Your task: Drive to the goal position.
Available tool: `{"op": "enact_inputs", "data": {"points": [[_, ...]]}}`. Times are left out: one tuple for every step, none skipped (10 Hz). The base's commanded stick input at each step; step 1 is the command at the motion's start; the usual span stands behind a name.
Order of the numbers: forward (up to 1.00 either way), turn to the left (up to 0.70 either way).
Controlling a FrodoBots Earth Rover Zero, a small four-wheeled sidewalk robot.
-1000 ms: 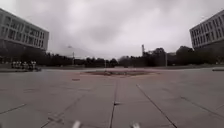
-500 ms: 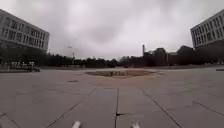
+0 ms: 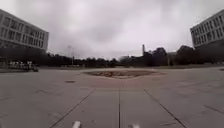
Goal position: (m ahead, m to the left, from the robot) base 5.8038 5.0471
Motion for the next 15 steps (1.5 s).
{"op": "enact_inputs", "data": {"points": [[0.70, 0.00], [0.70, 0.00], [0.70, 0.00], [0.70, 0.00], [0.70, 0.00], [0.70, 0.00], [0.70, 0.00], [0.70, 0.00], [0.70, 0.00], [0.70, 0.00], [0.70, 0.00], [0.70, 0.00], [0.70, 0.00], [0.70, 0.00], [0.70, 0.00]]}}
